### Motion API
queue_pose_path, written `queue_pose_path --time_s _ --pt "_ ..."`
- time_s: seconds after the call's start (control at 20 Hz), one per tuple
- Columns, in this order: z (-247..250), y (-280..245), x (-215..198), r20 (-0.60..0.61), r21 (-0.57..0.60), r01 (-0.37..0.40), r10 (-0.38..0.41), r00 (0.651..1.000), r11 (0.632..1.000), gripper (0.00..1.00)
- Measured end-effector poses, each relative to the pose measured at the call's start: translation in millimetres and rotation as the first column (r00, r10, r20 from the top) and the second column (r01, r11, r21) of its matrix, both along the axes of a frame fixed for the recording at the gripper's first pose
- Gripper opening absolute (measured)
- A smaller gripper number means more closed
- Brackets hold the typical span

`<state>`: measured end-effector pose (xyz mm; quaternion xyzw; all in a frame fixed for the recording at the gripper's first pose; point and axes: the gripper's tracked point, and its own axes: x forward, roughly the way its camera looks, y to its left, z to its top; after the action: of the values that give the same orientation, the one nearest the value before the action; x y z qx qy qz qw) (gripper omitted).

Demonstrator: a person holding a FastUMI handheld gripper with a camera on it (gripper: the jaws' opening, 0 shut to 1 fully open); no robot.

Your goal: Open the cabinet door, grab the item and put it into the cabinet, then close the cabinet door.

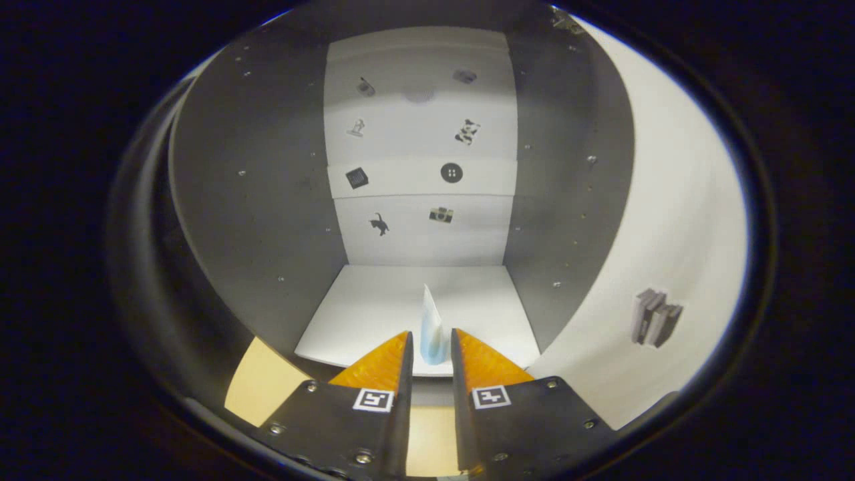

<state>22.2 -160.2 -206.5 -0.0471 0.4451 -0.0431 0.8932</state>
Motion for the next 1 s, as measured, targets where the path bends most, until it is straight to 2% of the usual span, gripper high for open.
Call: queue_pose_path --time_s 0.6,0.8,1.0 --pt "71.9 12.9 -77.0 0.216 -0.059 -0.005 0.017 0.976 0.998 0.29" --pt "97.0 3.7 -103.3 0.272 -0.096 0.02 0.007 0.962 0.995 0.28" --pt "120.8 -20.8 -137.9 0.315 -0.159 0.104 -0.05 0.948 0.982 0.28"
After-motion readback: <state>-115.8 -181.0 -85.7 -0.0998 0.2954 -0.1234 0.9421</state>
